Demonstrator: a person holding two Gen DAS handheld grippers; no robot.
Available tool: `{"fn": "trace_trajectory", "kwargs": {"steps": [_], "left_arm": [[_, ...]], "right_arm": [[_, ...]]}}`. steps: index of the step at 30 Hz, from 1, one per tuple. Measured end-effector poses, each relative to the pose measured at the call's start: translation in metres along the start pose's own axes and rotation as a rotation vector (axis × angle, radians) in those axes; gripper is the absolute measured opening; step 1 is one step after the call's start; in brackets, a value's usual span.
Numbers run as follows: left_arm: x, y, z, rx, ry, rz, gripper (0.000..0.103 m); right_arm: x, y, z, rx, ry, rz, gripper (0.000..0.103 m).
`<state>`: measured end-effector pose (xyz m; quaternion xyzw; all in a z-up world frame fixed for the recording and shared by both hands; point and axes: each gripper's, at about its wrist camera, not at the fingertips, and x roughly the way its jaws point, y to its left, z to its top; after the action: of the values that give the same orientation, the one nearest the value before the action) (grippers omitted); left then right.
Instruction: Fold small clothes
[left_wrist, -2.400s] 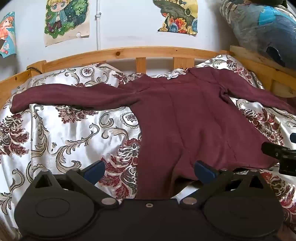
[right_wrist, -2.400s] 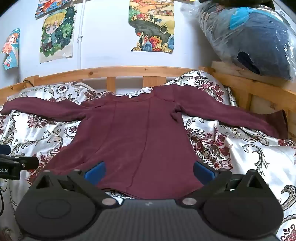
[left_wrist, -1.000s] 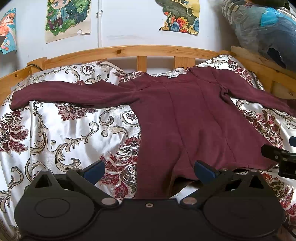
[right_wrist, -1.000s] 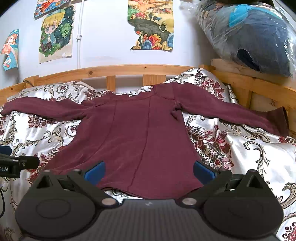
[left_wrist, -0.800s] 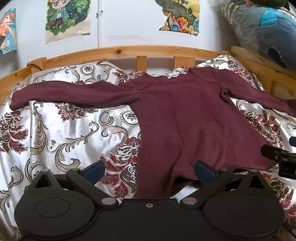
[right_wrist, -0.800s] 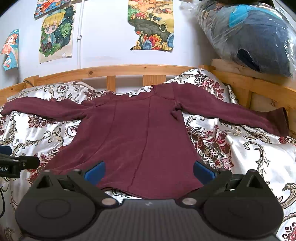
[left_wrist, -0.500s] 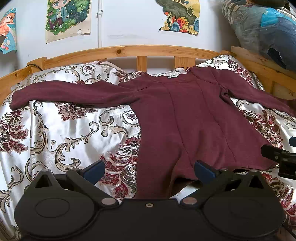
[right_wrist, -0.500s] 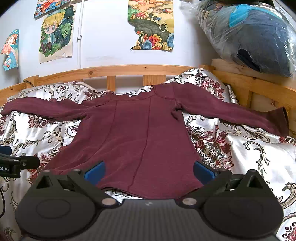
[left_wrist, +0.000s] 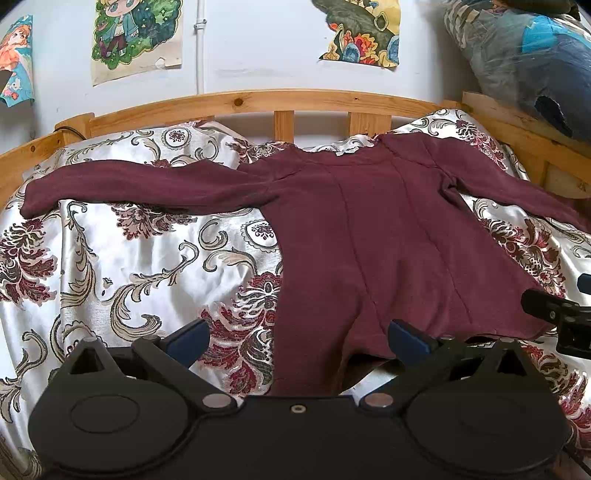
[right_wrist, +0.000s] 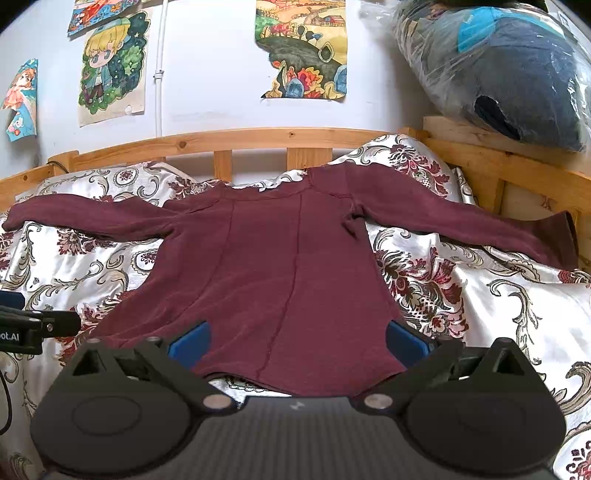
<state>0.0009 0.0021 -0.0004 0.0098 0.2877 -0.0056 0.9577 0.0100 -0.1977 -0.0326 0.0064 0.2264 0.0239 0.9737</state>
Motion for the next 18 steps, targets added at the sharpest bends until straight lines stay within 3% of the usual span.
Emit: {"fn": "trace_trajectory", "kwargs": {"steps": [18], "left_arm": [[-0.0001,0.0003,0.0002,-0.001,0.001,0.000,0.102]], "right_arm": [[0.0006,-0.0011,0.0002,0.001,0.001,0.001,0.103]]}}
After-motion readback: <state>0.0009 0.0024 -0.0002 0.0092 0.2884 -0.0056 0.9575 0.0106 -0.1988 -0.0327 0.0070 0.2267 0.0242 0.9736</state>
